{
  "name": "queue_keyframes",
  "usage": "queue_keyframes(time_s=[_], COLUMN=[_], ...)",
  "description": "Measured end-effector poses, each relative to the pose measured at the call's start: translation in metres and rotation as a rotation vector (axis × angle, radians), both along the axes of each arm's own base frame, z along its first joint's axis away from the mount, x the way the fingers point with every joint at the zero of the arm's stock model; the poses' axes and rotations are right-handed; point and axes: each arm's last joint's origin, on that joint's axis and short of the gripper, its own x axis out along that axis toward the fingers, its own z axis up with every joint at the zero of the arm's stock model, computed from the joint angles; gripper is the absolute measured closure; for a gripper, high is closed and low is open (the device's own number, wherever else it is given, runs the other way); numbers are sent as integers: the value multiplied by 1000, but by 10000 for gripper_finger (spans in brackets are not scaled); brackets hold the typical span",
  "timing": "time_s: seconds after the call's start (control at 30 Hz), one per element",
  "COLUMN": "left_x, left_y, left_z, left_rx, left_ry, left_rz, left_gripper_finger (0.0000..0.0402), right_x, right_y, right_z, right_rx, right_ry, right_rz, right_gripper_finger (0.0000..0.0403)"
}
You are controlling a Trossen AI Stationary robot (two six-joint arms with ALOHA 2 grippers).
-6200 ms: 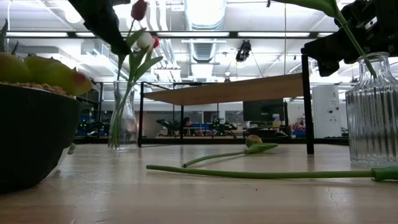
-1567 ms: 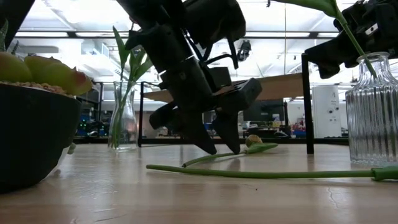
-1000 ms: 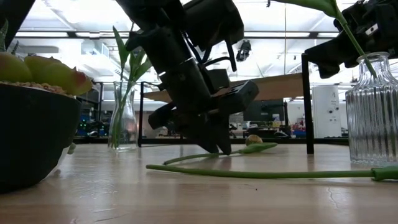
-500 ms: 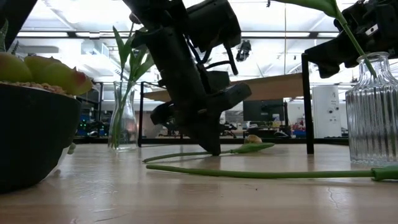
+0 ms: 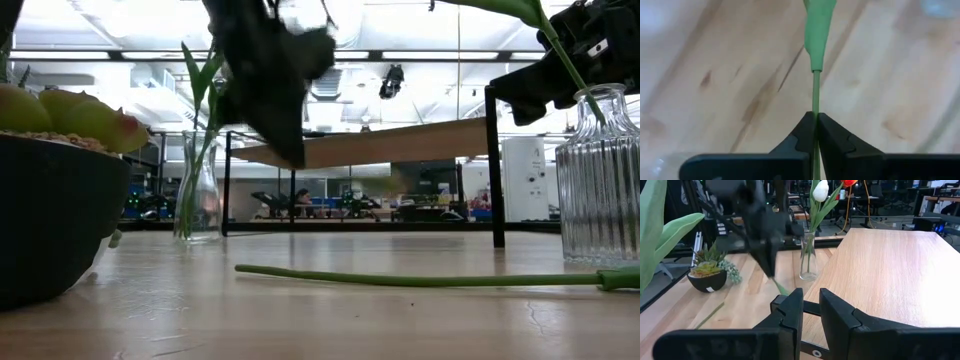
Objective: Pick and place flowers into a vace then onto a shelf
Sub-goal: Put the pink tulip into the left transparent vase
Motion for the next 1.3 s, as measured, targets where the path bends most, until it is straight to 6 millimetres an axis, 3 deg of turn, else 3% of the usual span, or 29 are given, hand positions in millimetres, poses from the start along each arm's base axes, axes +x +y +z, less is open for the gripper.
queue_keyframes(time_s=[0.33,0.57,0.73,1.07,1.3], left_x=[-46,-75,-102,-175,-198], left_y=[-16,-19,-10,14,25], left_z=[65,84,76,44,10], left_rx=[90,195,288,582,815], left_ry=[-149,-411,-661,-1140,-1177], left_rz=[-318,-427,-453,-400,-286], left_gripper_finger=[401,402,402,402,401], right_x=[0,0,0,0,0], right_y=[0,0,0,0,-1], right_z=[0,0,0,0,0], right_rx=[0,0,2,2,0], right_ry=[0,-1,-1,-1,-1], right_rz=[0,1,0,0,-25], right_gripper_finger=[346,346,346,346,346])
